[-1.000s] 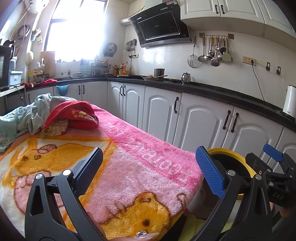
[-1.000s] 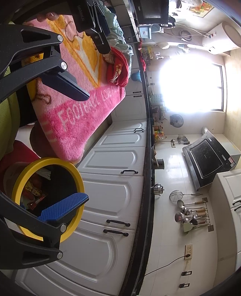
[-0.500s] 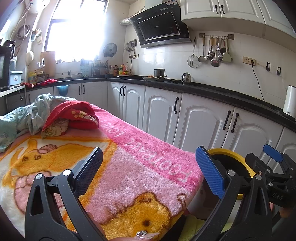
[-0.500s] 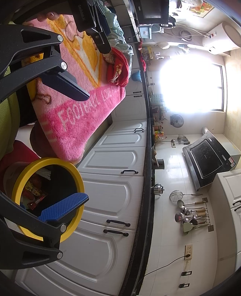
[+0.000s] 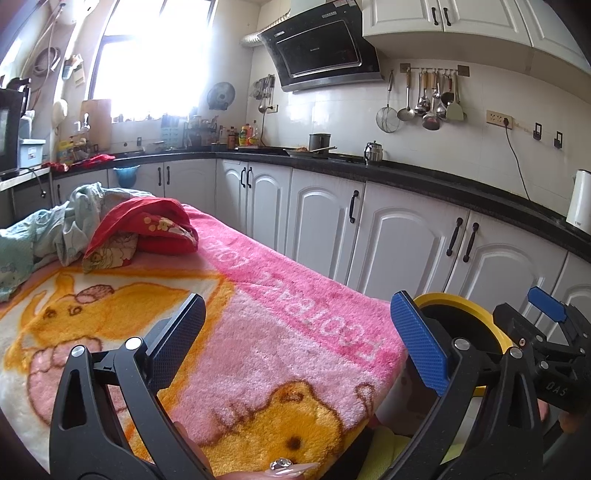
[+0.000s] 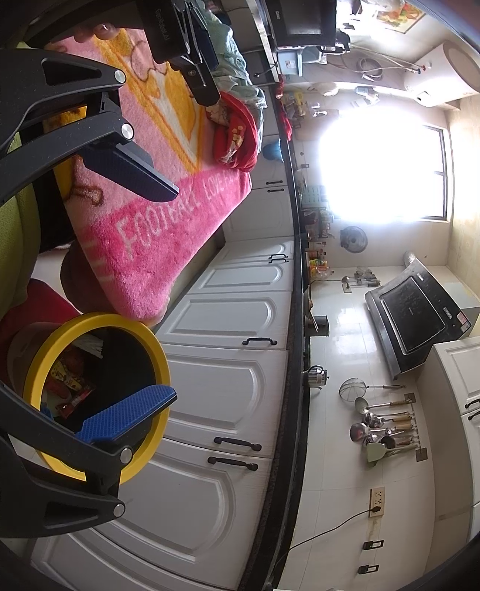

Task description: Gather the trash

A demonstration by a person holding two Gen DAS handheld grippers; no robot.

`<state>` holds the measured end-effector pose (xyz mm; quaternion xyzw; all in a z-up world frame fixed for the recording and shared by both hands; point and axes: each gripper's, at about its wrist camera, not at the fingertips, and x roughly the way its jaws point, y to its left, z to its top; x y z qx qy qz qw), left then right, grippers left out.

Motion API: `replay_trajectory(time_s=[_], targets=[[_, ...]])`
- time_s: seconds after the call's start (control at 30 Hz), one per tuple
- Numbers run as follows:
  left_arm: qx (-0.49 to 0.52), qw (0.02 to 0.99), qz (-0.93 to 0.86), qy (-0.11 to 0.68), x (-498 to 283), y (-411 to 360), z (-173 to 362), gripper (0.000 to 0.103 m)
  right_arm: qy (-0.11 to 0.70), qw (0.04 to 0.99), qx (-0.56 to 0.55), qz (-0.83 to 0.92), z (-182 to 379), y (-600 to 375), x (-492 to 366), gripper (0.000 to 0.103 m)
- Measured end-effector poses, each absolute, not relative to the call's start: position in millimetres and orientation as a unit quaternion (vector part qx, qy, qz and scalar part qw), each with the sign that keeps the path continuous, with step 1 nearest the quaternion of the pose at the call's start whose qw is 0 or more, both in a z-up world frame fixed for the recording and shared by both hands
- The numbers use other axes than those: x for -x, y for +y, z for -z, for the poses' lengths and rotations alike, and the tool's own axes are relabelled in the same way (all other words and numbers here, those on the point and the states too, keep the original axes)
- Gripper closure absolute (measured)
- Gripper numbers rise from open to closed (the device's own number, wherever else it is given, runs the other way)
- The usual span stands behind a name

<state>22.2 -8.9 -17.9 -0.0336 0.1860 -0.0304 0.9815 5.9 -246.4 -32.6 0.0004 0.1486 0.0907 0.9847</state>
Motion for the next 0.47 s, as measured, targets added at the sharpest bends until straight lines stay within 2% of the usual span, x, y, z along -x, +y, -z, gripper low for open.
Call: replay_trajectory(time_s=[0.27, 0.33, 0.47], targets=[[0.04, 0.979, 0.019, 0.201, -24.8, -2.7, 17.9, 0.011, 0.143, 0.984, 0.01, -0.103, 25.3, -240.6, -9.8, 0.006], [0.062, 0.974, 0.006, 0.218, -27.7, 17.2, 16.2, 0.011, 0.135, 0.984, 0.022, -0.117, 17.7, -225.1, -13.0, 0.006], [0.115, 0.954, -0.099, 0.258, -27.3, 122.4, 15.0, 0.011, 0.163, 0.963, 0.029, -0.212, -0.2, -149.9, -31.6, 0.006]])
